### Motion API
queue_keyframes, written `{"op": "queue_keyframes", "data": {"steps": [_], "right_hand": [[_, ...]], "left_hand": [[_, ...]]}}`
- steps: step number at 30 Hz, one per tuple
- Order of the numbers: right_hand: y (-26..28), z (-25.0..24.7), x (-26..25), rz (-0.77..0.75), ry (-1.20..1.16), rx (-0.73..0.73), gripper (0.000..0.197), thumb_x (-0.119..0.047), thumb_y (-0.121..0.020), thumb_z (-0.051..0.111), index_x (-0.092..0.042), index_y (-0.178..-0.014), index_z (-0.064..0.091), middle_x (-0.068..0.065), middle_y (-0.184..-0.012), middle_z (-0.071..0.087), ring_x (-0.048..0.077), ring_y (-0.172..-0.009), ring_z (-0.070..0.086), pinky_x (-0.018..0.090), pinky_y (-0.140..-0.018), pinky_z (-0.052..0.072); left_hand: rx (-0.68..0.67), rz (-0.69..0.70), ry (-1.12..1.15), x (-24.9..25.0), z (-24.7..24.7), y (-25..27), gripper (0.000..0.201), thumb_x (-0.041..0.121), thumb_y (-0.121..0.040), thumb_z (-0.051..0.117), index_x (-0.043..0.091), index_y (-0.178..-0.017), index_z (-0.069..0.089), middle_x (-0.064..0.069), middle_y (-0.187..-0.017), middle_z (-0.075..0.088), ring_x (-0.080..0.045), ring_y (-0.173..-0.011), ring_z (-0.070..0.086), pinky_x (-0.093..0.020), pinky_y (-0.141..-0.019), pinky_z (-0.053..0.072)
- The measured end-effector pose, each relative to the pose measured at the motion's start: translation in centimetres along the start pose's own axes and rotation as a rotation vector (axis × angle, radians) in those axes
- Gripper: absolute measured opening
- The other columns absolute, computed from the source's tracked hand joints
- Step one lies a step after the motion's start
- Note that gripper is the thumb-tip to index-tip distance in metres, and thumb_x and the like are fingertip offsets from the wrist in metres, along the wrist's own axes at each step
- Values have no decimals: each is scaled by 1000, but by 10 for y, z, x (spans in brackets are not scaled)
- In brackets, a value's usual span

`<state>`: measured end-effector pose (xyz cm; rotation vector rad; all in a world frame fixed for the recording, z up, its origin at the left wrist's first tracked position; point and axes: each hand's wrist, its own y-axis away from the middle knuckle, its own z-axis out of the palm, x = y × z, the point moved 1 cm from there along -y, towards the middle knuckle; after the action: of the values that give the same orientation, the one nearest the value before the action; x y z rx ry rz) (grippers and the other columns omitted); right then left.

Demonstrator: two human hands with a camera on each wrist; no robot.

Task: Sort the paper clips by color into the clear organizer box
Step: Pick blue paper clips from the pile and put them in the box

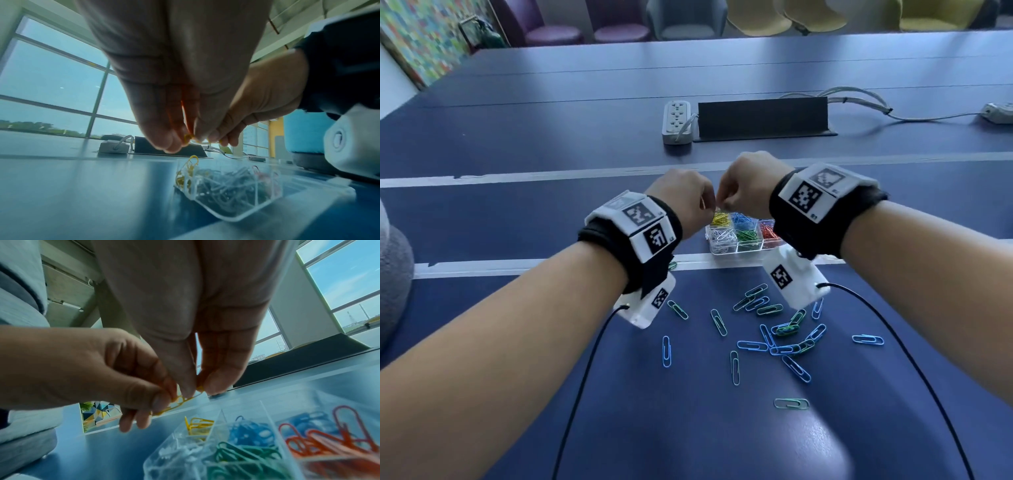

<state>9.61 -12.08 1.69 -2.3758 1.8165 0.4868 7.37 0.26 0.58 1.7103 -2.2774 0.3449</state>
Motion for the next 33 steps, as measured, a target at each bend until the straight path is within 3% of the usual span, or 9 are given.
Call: {"op": "queue_keyframes", "data": {"steps": [3, 6, 10, 14, 17, 20, 23, 27, 33], "right_hand": [[-6, 2, -2, 65, -38, -36, 5, -19, -72, 75, -20, -76, 72, -1, -75, 70, 19, -79, 70, 34, -78, 59], [-6, 6, 0, 101, -74, -82, 24, -14, -69, 78, -20, -92, 73, 3, -84, 74, 20, -82, 71, 32, -78, 58], [-2, 5, 0, 119, -149, -79, 41, -1, -72, 65, -21, -108, 66, 1, -87, 67, 20, -86, 65, 27, -71, 51], [4, 3, 3, 151, -255, -88, 41, -2, -78, 63, -20, -115, 62, 5, -92, 72, 19, -88, 69, 32, -80, 57], [9, 1, 4, 143, -332, -72, 34, -7, -83, 59, -17, -115, 61, 7, -96, 70, 19, -85, 69, 25, -70, 54], [10, 2, 6, 123, -264, -49, 39, -10, -82, 61, -17, -120, 58, 6, -112, 66, 20, -94, 62, 25, -76, 46], [10, 3, 8, 125, -233, -51, 40, -12, -83, 62, -17, -122, 57, 6, -118, 64, 22, -109, 59, 26, -83, 44], [13, 1, 6, 97, -214, -59, 39, -12, -84, 58, -17, -123, 56, 6, -117, 64, 23, -110, 59, 31, -88, 47], [17, -5, 9, 54, -159, -46, 37, -10, -86, 54, -23, -121, 57, 2, -114, 62, 21, -106, 59, 31, -85, 49]], "left_hand": [[20, -58, 35, 2, 2, -10, 20, 14, -83, 59, 16, -96, 75, -5, -99, 73, -21, -98, 64, -28, -90, 50], [5, -101, 74, 2, 6, -16, 19, 12, -84, 62, 13, -97, 75, -5, -102, 73, -19, -101, 64, -26, -91, 49], [1, -100, 86, 3, 10, -21, 13, 7, -79, 67, 14, -86, 75, -8, -93, 74, -23, -94, 66, -35, -88, 54], [-7, -70, 69, 3, 12, -25, 14, 6, -76, 71, 14, -86, 76, -2, -82, 71, -16, -83, 64, -24, -77, 49], [-40, -39, 32, 4, 14, -24, 18, 4, -76, 68, 16, -84, 78, 3, -73, 65, -11, -77, 59, -23, -76, 48], [-35, -1, -11, 6, 15, -21, 21, 3, -76, 64, 16, -83, 78, -1, -84, 73, -11, -74, 55, -23, -75, 47], [-50, 56, -97, 8, 17, -18, 25, 7, -80, 57, 18, -89, 77, -5, -92, 73, -22, -82, 62, -28, -77, 49], [-67, 74, -200, 8, 18, -18, 24, 18, -86, 56, 24, -101, 73, -10, -104, 69, -33, -99, 61, -39, -85, 49], [-28, 115, -135, 5, 18, -15, 23, 16, -86, 55, 24, -94, 75, -5, -101, 71, -27, -94, 63, -37, -87, 50]]}}
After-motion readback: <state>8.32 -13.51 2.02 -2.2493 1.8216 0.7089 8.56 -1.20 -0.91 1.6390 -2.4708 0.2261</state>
